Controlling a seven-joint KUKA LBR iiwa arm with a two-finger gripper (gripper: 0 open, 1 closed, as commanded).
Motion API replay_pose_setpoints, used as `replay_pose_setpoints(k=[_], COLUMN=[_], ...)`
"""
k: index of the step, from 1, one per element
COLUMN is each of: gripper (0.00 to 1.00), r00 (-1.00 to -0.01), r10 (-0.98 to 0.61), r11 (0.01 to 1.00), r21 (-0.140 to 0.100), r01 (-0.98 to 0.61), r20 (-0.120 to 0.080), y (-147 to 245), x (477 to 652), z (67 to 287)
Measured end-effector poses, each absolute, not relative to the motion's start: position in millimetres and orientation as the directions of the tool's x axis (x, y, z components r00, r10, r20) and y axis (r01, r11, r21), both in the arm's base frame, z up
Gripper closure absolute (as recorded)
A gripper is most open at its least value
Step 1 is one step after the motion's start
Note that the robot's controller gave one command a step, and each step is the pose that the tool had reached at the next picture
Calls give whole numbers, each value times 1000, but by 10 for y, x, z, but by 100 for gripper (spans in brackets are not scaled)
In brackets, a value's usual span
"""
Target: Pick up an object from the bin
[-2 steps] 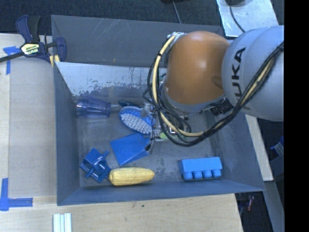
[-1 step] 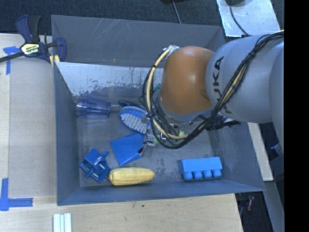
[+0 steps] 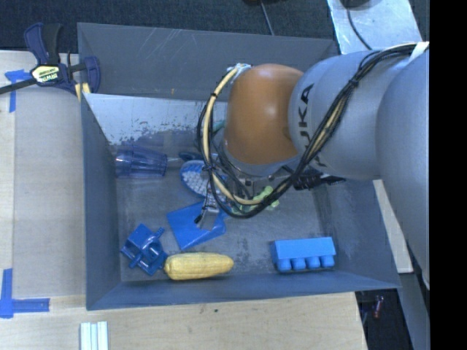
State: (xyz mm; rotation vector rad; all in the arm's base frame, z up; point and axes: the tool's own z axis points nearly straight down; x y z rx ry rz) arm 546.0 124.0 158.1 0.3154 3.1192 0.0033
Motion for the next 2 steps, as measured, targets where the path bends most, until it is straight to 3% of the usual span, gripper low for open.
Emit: replay_pose_setpoints(k=[1, 2], gripper=[0, 0], r00=[-974, -974], r10=[226, 225], r11=[974, 974], r21=[-1, 4], r01=[226, 225], r20=[0, -5], y=[1226, 1232], x=[5323, 5498], z=[1206, 1033])
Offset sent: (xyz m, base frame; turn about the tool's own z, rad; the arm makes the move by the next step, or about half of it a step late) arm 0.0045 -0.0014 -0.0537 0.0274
